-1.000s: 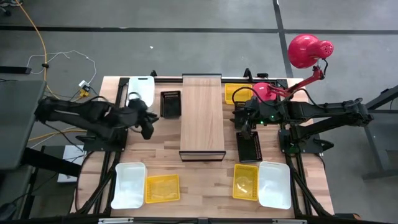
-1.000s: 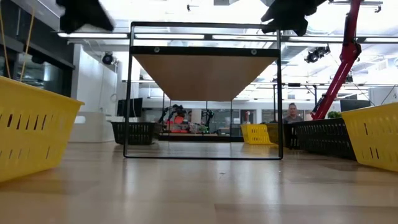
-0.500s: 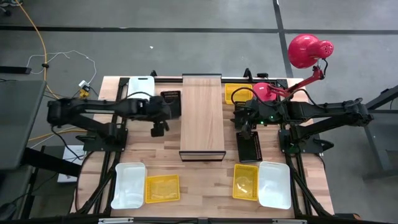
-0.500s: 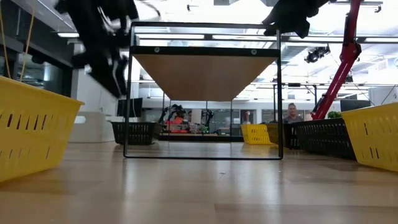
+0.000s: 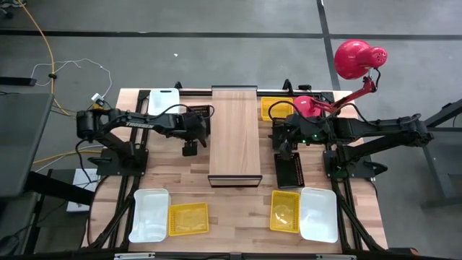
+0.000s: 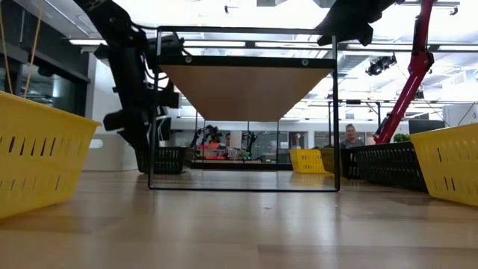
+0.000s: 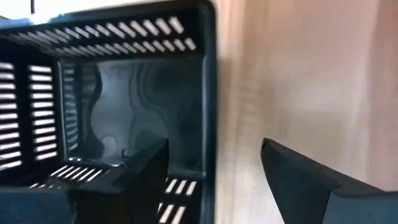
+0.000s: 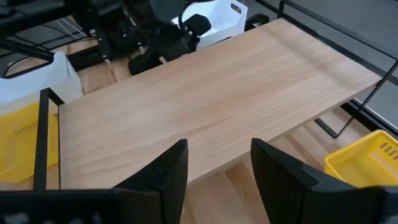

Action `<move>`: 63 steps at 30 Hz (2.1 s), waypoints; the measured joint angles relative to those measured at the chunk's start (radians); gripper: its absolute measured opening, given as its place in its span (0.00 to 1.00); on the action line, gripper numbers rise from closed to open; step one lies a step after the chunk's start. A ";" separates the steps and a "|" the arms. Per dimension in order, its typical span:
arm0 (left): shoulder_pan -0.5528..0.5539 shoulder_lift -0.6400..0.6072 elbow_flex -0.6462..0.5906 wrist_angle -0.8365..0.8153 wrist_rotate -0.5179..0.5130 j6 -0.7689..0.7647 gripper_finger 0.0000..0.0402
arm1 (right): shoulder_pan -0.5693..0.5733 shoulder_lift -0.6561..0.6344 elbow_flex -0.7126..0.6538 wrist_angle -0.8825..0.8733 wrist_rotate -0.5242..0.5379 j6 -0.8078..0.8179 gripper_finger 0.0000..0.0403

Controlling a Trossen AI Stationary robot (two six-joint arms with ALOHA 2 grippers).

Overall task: Stack baskets on shelf by color
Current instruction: Put the top left black bin on the shelf

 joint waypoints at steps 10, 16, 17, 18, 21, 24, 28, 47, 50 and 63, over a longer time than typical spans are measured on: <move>0.014 0.007 0.001 -0.021 -0.016 0.034 0.26 | 0.000 0.000 0.000 0.000 0.000 0.018 0.40; 0.009 -0.002 0.054 -0.112 0.047 -0.029 0.04 | 0.000 0.000 0.000 0.000 0.000 0.016 0.40; 0.005 -0.010 0.064 -0.126 0.053 -0.035 0.03 | 0.000 0.000 0.000 0.000 0.000 0.016 0.40; -0.001 -0.019 0.076 -0.139 0.055 -0.043 0.02 | 0.000 0.000 0.000 0.000 0.000 0.016 0.40; -0.014 -0.063 0.107 -0.176 0.054 -0.061 0.01 | 0.000 0.000 0.000 0.000 -0.003 0.015 0.40; -0.021 -0.116 0.138 -0.219 0.042 -0.090 0.00 | 0.000 0.000 0.000 0.000 -0.003 0.014 0.40; -0.021 -0.210 0.159 -0.269 -0.020 -0.135 0.00 | 0.000 0.000 0.000 0.001 -0.003 0.014 0.40; -0.176 -0.578 0.239 -0.286 -0.168 -0.348 0.00 | 0.000 -0.119 0.000 0.008 0.046 -0.011 0.40; -0.253 -0.541 0.337 -0.277 -0.181 -0.319 0.00 | 0.000 -0.150 0.000 0.015 0.083 -0.013 0.40; -0.617 -0.117 0.761 -0.339 -0.023 0.440 0.00 | 0.000 -0.172 0.000 0.017 0.085 -0.145 0.40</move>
